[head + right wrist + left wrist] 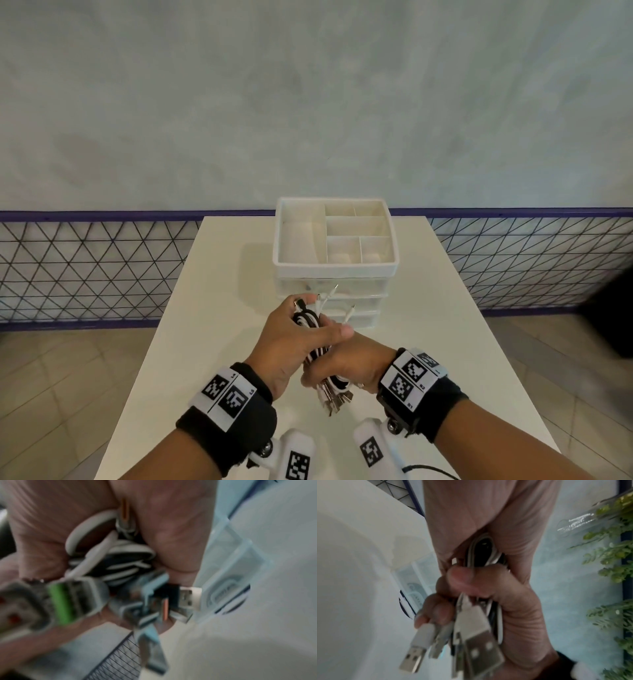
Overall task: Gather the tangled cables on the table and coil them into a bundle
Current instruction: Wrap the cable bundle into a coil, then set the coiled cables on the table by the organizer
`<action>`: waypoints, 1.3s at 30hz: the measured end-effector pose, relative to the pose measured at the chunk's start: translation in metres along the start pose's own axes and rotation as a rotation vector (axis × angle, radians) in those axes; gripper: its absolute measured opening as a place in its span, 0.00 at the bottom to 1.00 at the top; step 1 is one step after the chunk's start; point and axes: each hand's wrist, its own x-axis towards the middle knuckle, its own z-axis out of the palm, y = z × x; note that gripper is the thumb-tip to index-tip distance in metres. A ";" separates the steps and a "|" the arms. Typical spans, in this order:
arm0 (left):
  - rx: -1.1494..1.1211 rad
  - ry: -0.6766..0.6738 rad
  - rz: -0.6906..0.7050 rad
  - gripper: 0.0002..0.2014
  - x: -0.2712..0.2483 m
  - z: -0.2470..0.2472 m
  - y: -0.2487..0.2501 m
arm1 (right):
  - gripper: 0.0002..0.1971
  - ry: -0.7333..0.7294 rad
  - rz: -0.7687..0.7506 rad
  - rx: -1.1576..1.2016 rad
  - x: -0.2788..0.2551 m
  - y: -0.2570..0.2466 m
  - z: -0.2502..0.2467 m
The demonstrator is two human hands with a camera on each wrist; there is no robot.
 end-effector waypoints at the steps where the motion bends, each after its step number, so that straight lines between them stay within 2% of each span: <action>1: 0.047 -0.001 -0.018 0.36 0.000 0.001 -0.001 | 0.25 -0.002 0.031 -0.064 0.000 0.000 -0.002; 3: 0.106 0.057 -0.028 0.29 0.002 0.006 -0.004 | 0.19 0.013 0.045 -0.150 0.001 0.000 -0.002; 6: 0.151 0.248 0.013 0.14 0.009 0.014 -0.008 | 0.13 0.056 0.020 -0.178 0.003 0.000 0.000; 9: 0.158 0.355 0.043 0.12 0.012 0.016 -0.010 | 0.12 0.114 -0.008 -0.229 0.009 0.005 0.002; 13: 0.154 0.420 0.017 0.09 0.019 0.018 -0.009 | 0.09 0.303 -0.047 -0.597 0.015 0.011 0.008; 15: 0.109 0.443 -0.037 0.10 0.024 0.020 -0.008 | 0.13 0.389 -0.036 -0.585 0.017 0.014 0.009; 18: 0.013 0.416 -0.173 0.07 0.031 0.018 -0.009 | 0.21 0.417 -0.008 -0.554 0.019 0.020 0.005; 22: 0.025 0.356 -0.286 0.06 0.039 0.016 -0.016 | 0.19 0.309 0.019 -0.516 0.020 0.021 -0.001; 25: 0.032 0.316 -0.364 0.09 0.047 0.014 -0.019 | 0.17 0.299 0.046 -0.566 0.022 0.026 -0.005; 29: 0.060 0.248 -0.448 0.08 0.055 0.013 -0.024 | 0.13 0.297 0.102 -0.677 0.028 0.037 -0.011; 31: 0.038 0.173 -0.482 0.13 0.060 0.011 -0.027 | 0.12 0.316 0.133 -0.673 0.030 0.040 -0.019; 33: -0.060 0.071 -0.514 0.23 0.068 0.005 -0.031 | 0.13 0.327 0.152 -0.614 0.029 0.044 -0.031; 35: -0.183 0.035 -0.547 0.31 0.077 -0.004 -0.040 | 0.12 0.350 0.169 -0.577 0.025 0.049 -0.048; 37: -0.274 0.073 -0.573 0.25 0.087 -0.009 -0.054 | 0.11 0.369 0.194 -0.578 0.020 0.052 -0.066; 39: -0.317 0.110 -0.600 0.11 0.098 -0.007 -0.064 | 0.10 0.363 0.213 -0.582 0.015 0.055 -0.079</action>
